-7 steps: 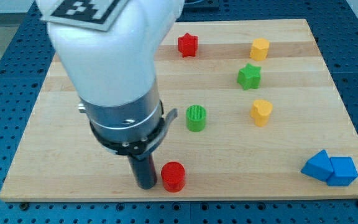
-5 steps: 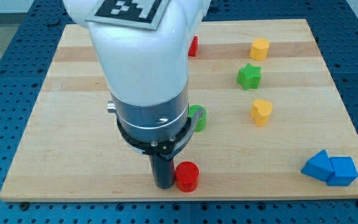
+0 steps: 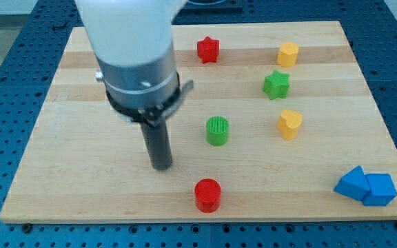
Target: Move the red star to the center
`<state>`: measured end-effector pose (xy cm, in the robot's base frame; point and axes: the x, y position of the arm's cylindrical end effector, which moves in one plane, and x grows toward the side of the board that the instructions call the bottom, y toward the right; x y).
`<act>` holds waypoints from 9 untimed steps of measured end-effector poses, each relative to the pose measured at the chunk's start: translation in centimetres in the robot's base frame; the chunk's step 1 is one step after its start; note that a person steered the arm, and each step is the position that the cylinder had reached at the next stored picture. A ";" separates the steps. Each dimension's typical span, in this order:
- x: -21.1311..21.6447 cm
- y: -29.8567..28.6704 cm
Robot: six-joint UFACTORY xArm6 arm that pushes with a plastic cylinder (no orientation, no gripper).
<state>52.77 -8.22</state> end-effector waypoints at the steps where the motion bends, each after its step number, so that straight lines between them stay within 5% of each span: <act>1: -6.6 -2.4; 4: -28.4 -0.8; 6: -29.5 9.1; 7: -28.9 8.3; 9: -21.0 7.7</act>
